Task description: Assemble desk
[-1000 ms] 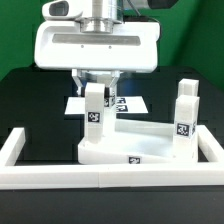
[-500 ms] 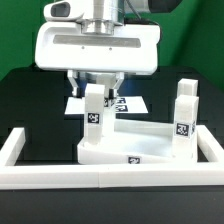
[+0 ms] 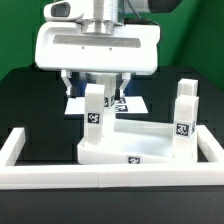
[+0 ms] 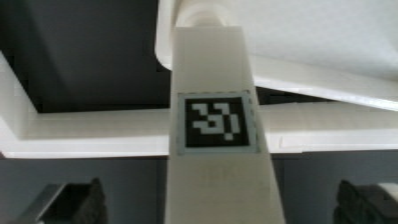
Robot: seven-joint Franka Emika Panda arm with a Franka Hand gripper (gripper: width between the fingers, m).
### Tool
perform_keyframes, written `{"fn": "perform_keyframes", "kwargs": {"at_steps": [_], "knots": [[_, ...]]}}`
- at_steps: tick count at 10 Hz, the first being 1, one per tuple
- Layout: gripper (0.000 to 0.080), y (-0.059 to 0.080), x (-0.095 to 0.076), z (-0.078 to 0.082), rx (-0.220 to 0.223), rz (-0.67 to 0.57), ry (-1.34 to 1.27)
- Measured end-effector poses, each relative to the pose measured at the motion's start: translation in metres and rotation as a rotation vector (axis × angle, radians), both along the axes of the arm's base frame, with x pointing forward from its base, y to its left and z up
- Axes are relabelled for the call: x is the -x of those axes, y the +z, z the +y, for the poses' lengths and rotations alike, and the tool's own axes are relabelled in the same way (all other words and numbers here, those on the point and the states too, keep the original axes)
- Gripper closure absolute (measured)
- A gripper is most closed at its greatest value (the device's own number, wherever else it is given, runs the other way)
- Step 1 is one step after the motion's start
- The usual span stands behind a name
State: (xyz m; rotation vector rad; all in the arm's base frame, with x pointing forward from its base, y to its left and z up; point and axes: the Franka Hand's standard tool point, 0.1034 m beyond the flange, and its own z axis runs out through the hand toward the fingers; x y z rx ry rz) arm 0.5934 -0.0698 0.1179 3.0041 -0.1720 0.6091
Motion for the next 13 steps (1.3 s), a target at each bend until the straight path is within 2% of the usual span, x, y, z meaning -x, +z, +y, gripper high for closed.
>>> {"fn": "perform_keyframes", "kwargs": {"at_steps": [4,5,7,8,9,10,11,12,13], "knots": [[0.0151,0.0,0.0,0.0,-0.003,0.004,-0.001],[0.0151,0.004,-0.002,0.005,-0.046,0.042,-0.015],[0.0151,0.014,-0.013,0.004,-0.064,0.048,-0.017],[0.0151,0.017,-0.018,0.005,-0.09,0.084,-0.019],[0.0151,0.019,-0.022,0.001,-0.086,0.076,-0.024],[0.0151,0.01,-0.015,0.002,-0.096,0.111,-0.025],[0.0151,0.004,-0.008,0.004,-0.125,0.207,-0.019],[0.0151,0.002,-0.007,-0.003,-0.14,0.297,-0.018],[0.0151,0.008,-0.012,-0.01,-0.164,0.406,-0.035]]}}
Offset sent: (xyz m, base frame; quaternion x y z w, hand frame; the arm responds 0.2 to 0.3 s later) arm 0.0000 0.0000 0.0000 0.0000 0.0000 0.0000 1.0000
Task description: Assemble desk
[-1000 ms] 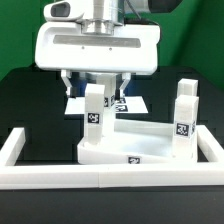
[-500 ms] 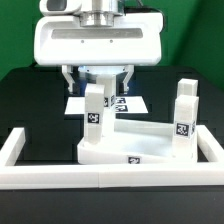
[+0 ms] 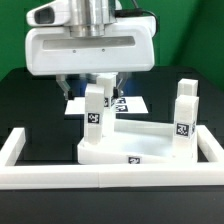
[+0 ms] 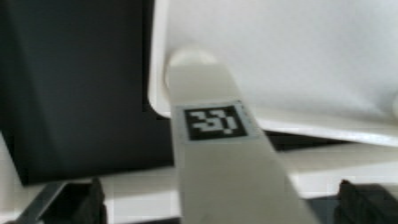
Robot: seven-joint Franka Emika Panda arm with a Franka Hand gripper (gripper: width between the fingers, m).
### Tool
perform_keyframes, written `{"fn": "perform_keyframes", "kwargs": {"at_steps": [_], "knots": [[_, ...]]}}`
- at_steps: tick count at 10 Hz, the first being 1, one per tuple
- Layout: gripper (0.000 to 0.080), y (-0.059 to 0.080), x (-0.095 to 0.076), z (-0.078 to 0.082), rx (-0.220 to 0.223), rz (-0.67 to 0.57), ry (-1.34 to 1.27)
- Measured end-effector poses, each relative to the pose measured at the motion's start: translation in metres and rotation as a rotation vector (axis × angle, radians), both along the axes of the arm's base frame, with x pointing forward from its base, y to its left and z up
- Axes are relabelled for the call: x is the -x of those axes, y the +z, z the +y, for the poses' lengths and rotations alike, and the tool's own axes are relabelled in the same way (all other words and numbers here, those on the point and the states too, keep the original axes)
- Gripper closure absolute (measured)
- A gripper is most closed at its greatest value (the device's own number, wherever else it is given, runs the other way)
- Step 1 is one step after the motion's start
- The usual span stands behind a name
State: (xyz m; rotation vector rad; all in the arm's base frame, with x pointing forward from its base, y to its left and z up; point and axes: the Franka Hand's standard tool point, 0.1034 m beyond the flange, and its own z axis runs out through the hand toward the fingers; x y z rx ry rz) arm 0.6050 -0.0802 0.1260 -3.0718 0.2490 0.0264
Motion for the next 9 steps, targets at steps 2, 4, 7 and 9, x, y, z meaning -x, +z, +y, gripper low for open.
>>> {"fn": "perform_keyframes", "kwargs": {"at_steps": [2,4,7,9], "knots": [[0.0151,0.0057,-0.0202,-0.0022,0.012,0.024,-0.001],[0.0151,0.0012,-0.0145,-0.0009,0.011,0.039,-0.025],[0.0357,0.0005,-0.0141,-0.001,0.011,0.042,-0.071],[0.051,0.0003,-0.0141,-0.001,0.015,0.051,-0.244]]}}
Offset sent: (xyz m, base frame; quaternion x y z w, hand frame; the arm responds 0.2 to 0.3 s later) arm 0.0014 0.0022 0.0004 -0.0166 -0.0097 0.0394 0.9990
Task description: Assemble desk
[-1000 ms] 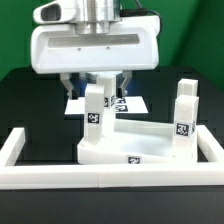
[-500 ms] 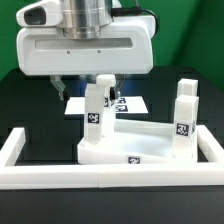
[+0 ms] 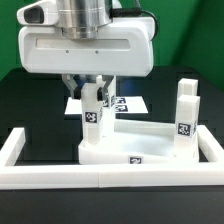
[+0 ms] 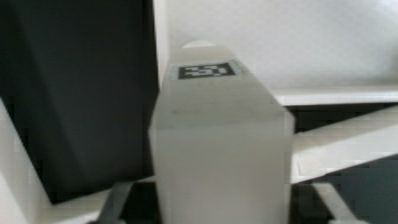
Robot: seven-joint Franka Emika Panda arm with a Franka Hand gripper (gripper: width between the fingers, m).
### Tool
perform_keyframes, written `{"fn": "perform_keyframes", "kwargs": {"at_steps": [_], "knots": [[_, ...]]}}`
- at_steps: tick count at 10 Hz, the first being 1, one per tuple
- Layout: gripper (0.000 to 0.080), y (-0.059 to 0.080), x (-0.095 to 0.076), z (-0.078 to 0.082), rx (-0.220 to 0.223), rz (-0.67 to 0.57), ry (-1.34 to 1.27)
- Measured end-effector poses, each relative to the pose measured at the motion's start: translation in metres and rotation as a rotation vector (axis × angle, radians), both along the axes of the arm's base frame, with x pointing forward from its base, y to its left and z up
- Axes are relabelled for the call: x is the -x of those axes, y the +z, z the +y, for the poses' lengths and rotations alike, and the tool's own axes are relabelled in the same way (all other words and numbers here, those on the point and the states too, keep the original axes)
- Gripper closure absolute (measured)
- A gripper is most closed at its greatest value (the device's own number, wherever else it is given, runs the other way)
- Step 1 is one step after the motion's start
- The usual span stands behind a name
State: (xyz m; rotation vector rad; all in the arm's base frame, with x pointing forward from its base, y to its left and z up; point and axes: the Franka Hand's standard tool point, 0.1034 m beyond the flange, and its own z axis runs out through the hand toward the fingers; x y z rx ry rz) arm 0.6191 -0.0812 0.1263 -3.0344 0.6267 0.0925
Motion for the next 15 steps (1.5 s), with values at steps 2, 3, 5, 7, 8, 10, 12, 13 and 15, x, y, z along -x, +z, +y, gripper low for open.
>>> {"fn": "perform_keyframes", "kwargs": {"at_steps": [2,3,5,7,8,10,12,13,15], "knots": [[0.051,0.0,0.0,0.0,0.01,0.004,-0.165],[0.051,0.0,-0.001,0.004,0.024,-0.016,-0.318],[0.051,-0.001,-0.003,0.007,0.028,-0.025,-0.498],[0.0509,-0.001,-0.004,0.006,0.011,-0.014,-0.764],[0.0509,-0.001,-0.006,0.006,0.004,-0.022,-0.898],[0.0509,0.0,-0.01,0.009,0.001,-0.037,-1.104],[0.0509,0.0,-0.016,0.015,-0.022,-0.045,-1.294],[0.0509,0.0,-0.017,0.017,-0.032,-0.038,-1.362],[0.0509,0.0,-0.017,0.018,-0.039,-0.031,-1.418]]}}
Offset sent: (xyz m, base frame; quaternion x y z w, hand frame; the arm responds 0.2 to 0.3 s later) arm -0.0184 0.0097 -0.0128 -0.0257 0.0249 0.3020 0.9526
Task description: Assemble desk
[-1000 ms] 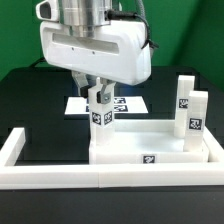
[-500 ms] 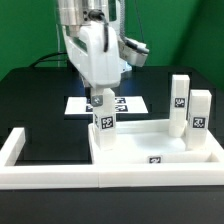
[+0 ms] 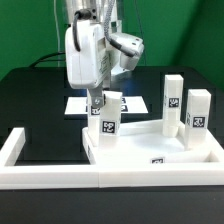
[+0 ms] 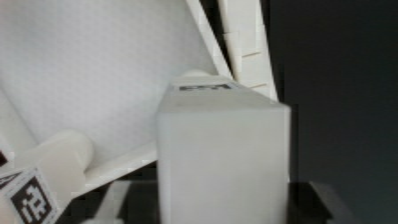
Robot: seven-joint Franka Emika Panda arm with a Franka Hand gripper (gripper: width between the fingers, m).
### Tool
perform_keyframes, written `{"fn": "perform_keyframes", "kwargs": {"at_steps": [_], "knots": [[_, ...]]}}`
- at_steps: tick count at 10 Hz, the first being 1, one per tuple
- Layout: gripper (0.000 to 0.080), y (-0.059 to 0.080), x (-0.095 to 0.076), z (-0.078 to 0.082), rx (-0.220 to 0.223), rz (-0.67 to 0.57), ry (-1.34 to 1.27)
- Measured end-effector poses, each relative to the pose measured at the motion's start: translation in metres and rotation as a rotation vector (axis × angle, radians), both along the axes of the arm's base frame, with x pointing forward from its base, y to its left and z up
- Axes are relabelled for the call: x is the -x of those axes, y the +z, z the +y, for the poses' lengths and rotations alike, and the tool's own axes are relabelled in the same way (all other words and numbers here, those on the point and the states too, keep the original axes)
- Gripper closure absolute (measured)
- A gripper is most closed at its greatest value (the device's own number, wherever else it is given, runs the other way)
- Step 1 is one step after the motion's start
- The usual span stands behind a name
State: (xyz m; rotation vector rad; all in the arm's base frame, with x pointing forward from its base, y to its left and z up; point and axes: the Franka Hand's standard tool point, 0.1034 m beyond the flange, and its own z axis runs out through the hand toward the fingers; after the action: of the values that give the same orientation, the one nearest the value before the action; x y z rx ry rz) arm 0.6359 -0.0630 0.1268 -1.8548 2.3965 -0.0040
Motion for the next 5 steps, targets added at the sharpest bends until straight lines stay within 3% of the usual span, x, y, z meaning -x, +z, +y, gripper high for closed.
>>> {"fn": "perform_keyframes", "kwargs": {"at_steps": [1,2,3,4,5], "knots": [[0.0509,-0.0007,0.0002,0.0,0.004,-0.002,0.044],[0.0273,-0.001,0.0019,-0.001,0.009,0.006,0.123],[0.0273,0.0001,0.0033,-0.0029,0.014,0.02,0.259],[0.0189,-0.0002,0.0018,-0.0018,0.053,0.028,0.432],[0.0158,-0.0014,0.0035,0.0069,0.084,0.051,0.641]]}}
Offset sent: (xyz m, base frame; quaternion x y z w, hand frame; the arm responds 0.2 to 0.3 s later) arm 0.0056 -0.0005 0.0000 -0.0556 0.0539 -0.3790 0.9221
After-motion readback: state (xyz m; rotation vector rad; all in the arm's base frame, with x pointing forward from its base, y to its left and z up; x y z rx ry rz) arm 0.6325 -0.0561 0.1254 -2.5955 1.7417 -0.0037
